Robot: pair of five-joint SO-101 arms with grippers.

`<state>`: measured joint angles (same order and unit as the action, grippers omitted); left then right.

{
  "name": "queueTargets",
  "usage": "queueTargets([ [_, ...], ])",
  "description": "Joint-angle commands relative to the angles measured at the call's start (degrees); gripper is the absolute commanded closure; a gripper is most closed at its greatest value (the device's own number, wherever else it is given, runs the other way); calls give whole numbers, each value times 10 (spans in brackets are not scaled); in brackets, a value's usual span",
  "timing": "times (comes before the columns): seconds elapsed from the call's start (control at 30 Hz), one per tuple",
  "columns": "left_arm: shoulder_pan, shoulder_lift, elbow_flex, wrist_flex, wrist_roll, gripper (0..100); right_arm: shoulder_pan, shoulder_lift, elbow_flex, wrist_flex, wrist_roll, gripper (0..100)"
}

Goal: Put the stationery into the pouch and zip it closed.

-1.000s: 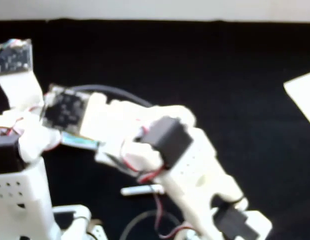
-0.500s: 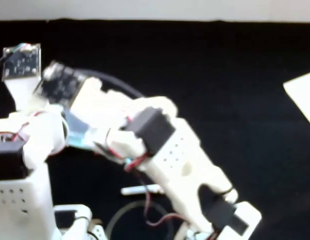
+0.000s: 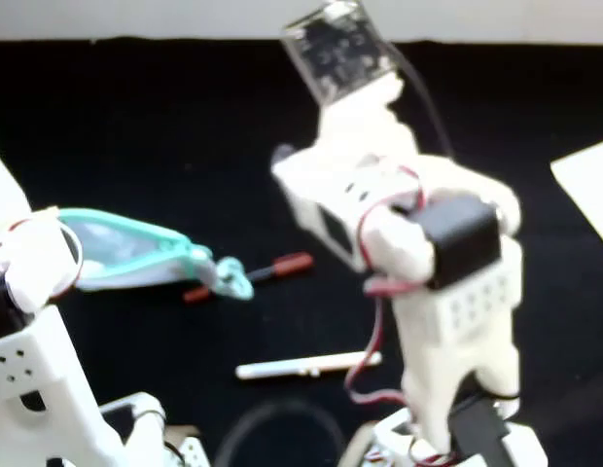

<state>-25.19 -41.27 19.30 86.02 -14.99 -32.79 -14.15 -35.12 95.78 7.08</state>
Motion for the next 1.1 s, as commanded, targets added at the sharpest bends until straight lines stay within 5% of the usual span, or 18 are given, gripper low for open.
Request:
queueTargets([
  [0.0, -1, 2, 29, -13, 6, 994, 22, -15, 108, -10, 50, 786],
  [0.23, -4, 3, 32, -23, 4, 994, -23, -15, 378, -109, 240, 781],
  [0.37, -4, 6, 32, -23, 4, 994, -23, -15, 531, -236, 289, 693],
  [0.5, -5, 6, 32, -20, 4, 994, -23, -15, 615, -220, 344, 692],
  [0.73, -5, 7, 36, -22, 4, 994, -32, -29, 735, -201, 400, 692],
  [0.93, -5, 7, 36, -22, 4, 994, -110, -103, 839, -204, 407, 692],
  [1.07, -5, 7, 36, -19, 4, 994, -130, -120, 911, -298, 407, 692],
])
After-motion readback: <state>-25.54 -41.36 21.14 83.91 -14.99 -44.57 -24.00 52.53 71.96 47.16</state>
